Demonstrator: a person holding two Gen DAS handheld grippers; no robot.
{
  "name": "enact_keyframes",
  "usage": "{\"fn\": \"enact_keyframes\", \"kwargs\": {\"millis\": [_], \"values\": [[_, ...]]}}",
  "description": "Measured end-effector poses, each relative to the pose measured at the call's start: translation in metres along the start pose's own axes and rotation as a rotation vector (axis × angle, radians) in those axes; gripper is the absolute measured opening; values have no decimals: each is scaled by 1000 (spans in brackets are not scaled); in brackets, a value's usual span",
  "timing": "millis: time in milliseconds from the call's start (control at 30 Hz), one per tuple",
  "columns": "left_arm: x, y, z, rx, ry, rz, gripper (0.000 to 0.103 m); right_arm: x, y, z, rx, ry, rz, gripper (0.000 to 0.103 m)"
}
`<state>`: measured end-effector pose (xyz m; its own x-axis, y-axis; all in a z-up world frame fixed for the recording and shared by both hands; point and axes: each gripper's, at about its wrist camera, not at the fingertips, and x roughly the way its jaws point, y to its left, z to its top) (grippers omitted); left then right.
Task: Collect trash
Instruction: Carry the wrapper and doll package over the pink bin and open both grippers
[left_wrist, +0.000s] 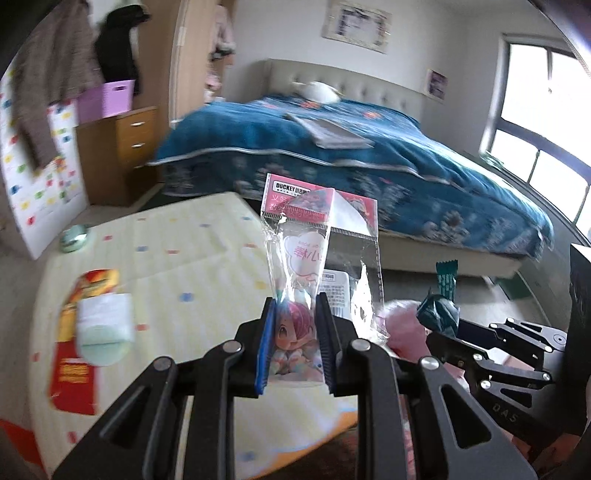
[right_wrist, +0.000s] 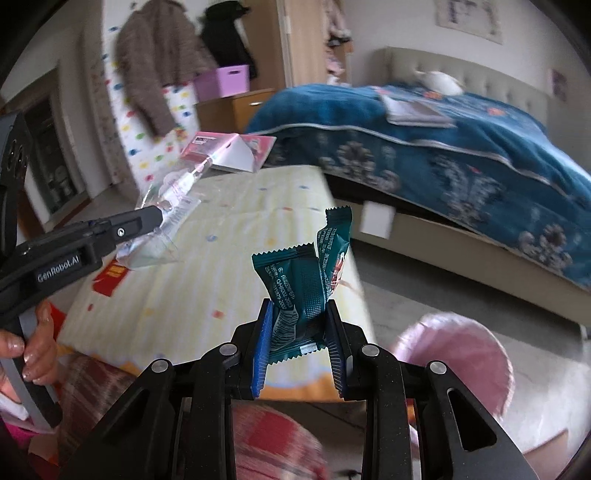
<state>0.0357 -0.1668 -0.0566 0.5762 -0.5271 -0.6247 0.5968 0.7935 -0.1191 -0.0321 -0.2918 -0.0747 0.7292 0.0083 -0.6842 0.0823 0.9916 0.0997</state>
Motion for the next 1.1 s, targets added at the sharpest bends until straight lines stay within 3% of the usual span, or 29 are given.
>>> {"fn": "enact_keyframes", "kwargs": {"millis": [200,500,933,1033,1100], "values": [[33,-57,-3,70,43,-100,21,-21,-59,-31,102,6,-131,29],[86,-129,-3,163,99,-186,23,-26,-140,-65,237,41,-243,30],[164,-168,6,184,199,-210,30,12,-205,-76,269,92,-221,34],[177,-172,8,188,225,-221,42,24,-209,-74,271,103,-210,40],[183,-175,9,184,236,-233,51,29,-213,-75,275,111,-206,54]]}}
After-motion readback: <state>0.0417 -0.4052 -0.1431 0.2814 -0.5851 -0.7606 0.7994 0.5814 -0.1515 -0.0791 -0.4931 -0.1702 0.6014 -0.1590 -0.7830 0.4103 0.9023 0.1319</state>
